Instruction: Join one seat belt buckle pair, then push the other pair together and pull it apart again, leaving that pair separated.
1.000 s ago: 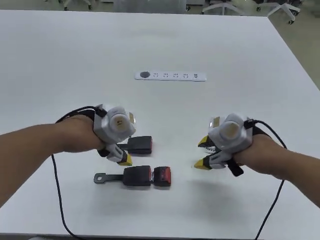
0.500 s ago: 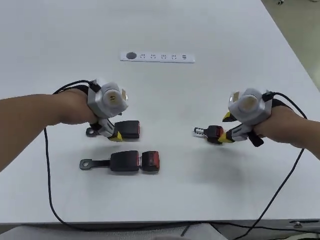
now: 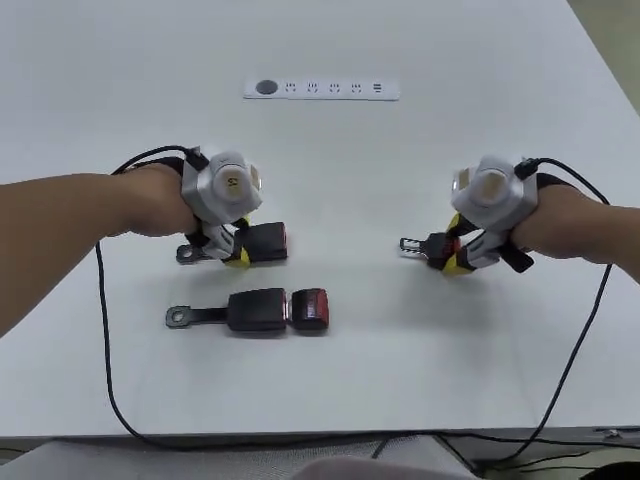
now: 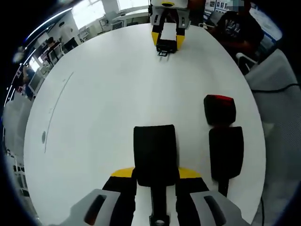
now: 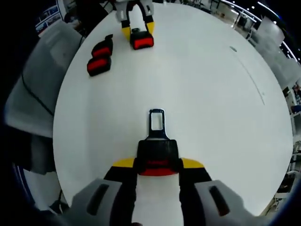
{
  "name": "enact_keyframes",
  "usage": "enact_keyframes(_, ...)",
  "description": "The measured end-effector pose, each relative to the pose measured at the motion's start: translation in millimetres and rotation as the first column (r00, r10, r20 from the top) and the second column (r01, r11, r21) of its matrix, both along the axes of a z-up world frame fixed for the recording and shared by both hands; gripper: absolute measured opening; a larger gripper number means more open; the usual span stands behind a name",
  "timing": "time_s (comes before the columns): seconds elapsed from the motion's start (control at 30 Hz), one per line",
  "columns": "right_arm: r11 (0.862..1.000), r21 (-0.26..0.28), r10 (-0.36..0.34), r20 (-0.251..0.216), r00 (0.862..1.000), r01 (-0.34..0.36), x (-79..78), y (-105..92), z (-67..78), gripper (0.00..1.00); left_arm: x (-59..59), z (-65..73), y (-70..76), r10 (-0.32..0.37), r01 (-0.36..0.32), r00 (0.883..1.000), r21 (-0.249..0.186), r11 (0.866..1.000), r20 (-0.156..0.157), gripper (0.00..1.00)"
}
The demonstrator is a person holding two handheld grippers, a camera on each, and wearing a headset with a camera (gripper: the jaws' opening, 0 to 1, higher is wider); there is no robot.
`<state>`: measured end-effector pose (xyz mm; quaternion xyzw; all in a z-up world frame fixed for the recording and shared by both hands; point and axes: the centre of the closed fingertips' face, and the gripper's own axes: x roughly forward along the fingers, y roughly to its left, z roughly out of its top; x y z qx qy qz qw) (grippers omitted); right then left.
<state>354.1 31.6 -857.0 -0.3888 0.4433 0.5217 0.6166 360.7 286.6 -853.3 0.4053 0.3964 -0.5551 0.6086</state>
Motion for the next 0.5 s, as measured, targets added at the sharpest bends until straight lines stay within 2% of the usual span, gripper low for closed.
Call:
enact_keyframes(0.13,1.0,-0.002,0.021,-0.019,1.0,-0.021,1.5,-0.4,-0.8,0.35,1.5,2.1,-0.8,-0.029,0.029,1.0,0.009,1.0,-0.004,0.32)
enact_keyframes(0.4,0.998,-0.021,0.067,-0.02,0.998,-0.067,2.7,2.1,-1.8,0.34,5.8,0.0,3.7,-0.018,0.019,0.999,0.044,0.999,-0.032,0.32)
enact_keyframes(0.5,0.998,-0.003,0.064,-0.012,0.998,-0.064,4.0,3.9,-1.5,0.35,6.3,-0.5,5.4,-0.017,0.018,0.999,0.049,0.999,-0.035,0.31)
